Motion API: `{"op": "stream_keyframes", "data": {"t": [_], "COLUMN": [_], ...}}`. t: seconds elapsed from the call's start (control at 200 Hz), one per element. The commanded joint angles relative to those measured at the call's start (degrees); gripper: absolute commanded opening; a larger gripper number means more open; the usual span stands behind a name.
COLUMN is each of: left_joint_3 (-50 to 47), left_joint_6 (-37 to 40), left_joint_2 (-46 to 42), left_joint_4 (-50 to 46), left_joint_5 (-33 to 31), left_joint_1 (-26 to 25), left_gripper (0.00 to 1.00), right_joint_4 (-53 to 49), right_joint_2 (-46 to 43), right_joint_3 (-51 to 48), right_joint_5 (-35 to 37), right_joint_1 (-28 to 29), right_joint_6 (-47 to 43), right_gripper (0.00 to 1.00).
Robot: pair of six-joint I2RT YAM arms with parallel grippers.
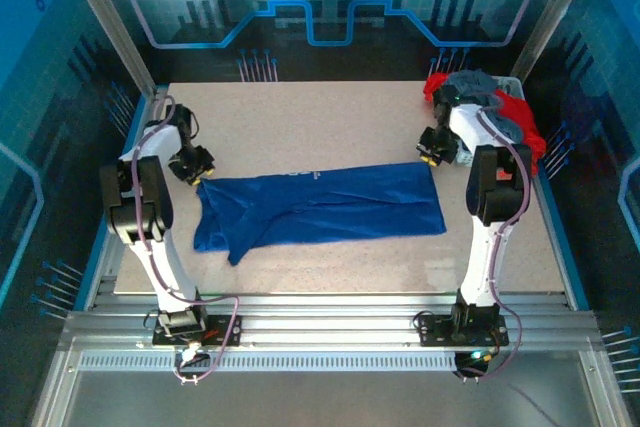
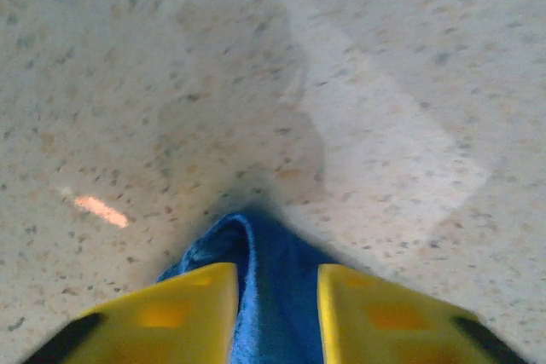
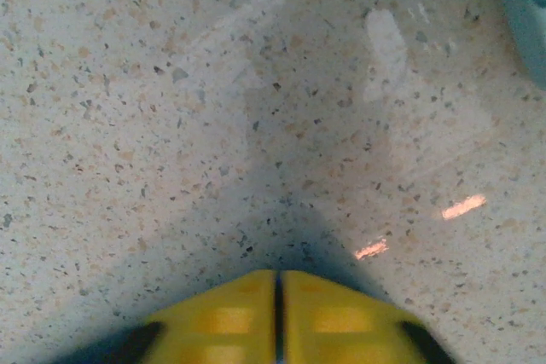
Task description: Fold and stack the t-shirts
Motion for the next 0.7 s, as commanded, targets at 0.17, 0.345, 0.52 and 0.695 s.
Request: {"op": "stream_keyframes", "data": {"t": [0.17, 0.345, 0.52, 0.695], "left_joint_3": [-3.9, -17.2, -25.9, -27.9], "left_joint_6": [-5.1, -13.1, -15.8, -14.2], "left_joint_2": [-13.5, -23.2, -25.4, -25.0], "left_joint_4": [-6.2, -5.6, -3.2, -3.5], "left_joint_5": [3.0, 9.6, 16.0, 13.5], "left_joint_1": [-1.2, -2.7, -3.6, -3.7], "left_gripper": [0.55, 0.53, 0.54, 0.55], "right_joint_4": [-2.6, 4.1, 13.9, 16.1], "right_joint_2": [-10.7, -22.4, -26.6, -24.7], "right_joint_3": [-4.1, -22.4, -35.7, -38.9], "right_joint_5": [5.2, -2.2, -12.2, -12.4], "right_joint_1": [0.2, 0.6, 0.7, 0.3], "right_joint_6": [-2.1, 3.1, 9.6, 11.5], "right_gripper": [0.47, 0.44, 0.43, 0.41]}}
